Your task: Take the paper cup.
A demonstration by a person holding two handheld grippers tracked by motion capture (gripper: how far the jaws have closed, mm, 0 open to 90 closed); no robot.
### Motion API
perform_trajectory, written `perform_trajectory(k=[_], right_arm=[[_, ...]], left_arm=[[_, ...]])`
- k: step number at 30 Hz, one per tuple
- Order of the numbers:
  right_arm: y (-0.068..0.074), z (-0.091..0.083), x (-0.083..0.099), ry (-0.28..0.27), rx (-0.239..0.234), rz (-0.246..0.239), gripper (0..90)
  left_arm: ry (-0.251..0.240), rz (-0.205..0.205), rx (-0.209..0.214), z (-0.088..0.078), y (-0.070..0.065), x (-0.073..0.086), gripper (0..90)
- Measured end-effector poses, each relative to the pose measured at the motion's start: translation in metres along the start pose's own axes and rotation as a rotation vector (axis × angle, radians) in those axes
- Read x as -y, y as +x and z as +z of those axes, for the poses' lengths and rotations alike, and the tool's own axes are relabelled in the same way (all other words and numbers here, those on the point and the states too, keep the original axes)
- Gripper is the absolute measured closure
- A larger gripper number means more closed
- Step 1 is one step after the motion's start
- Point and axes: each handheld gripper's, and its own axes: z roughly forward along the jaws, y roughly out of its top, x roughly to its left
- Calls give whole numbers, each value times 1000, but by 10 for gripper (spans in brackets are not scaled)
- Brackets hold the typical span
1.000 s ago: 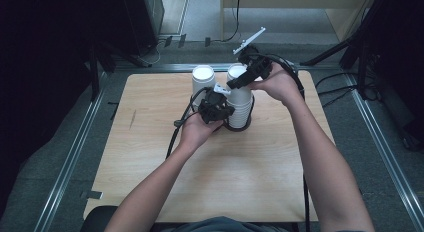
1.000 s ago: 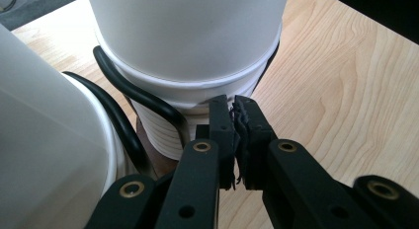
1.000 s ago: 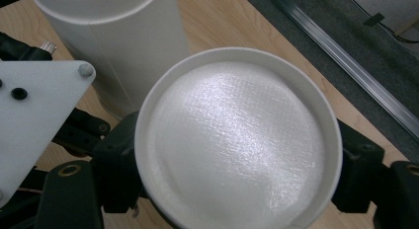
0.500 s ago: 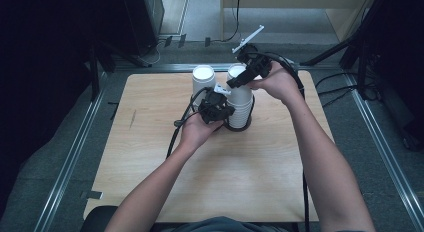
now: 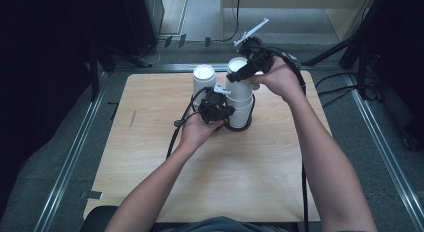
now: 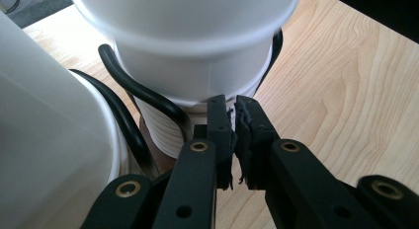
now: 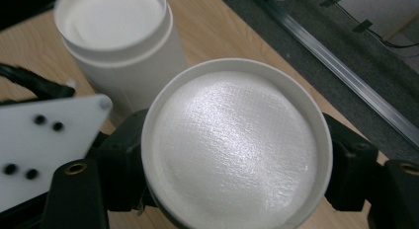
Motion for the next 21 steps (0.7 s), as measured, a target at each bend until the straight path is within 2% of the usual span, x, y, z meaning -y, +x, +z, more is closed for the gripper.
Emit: perform_trajectory(k=[2,6,9,17,21], right_arm=[[3,-9,-6,4,21,-27,258],[3,-21,-14,8,34,-40,257],[2,-30,-17,2,24,-30,255],[7,-60,-24,-28,15,-42,254],[9,-72,-24,-24,8,-48,254]], left_arm=[[-1,-3,1,1,0,0,836],[2,1,5,0,0,0,828],[3,1,8,0,0,0,816],[1,2,23,-1,-1,0,787],[-9,-3,47,-4,-1,-1,771]])
